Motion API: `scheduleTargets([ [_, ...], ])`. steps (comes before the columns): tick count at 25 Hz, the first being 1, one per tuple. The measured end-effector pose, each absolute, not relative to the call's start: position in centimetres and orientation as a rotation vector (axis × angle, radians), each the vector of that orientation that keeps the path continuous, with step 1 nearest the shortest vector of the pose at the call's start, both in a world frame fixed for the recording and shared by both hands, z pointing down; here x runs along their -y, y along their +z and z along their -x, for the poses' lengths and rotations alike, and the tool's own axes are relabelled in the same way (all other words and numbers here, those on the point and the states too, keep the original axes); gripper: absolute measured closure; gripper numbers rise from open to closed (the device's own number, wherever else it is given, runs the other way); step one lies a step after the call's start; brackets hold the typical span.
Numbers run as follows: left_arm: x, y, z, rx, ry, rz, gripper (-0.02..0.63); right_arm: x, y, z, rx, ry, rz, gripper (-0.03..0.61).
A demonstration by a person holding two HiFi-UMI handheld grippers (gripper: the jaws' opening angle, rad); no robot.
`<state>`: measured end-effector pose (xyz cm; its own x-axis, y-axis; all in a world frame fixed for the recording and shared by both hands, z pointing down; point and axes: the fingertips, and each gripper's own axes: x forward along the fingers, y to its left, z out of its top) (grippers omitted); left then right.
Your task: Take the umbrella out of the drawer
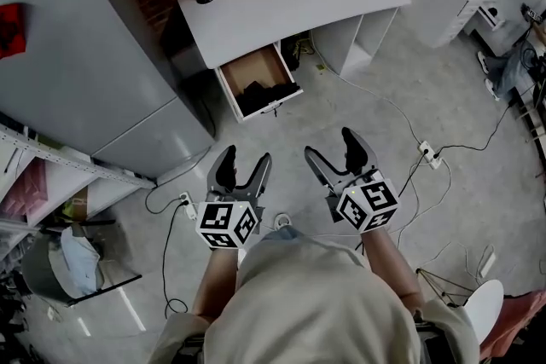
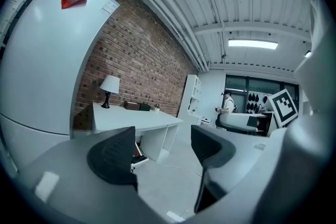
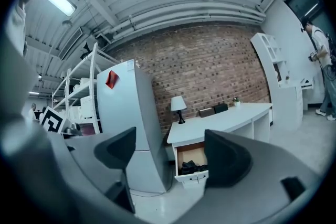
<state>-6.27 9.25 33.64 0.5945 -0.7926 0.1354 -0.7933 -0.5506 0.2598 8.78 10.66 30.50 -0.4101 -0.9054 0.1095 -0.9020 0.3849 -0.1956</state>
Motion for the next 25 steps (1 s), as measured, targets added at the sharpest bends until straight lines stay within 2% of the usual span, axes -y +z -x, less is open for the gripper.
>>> scheduleTargets([
  [10, -2.3, 35.2, 7.2, 1.273, 0.016, -2.503, 0.296, -3.3, 32.4, -7.3, -2.630, -0.412, 1.700, 0.193],
  [25, 6.9, 41.3, 7.2, 1.368, 0.088, -2.337, 0.296, 9.5, 39.9, -7.5, -2.828, -0.554, 1.600, 0.195],
])
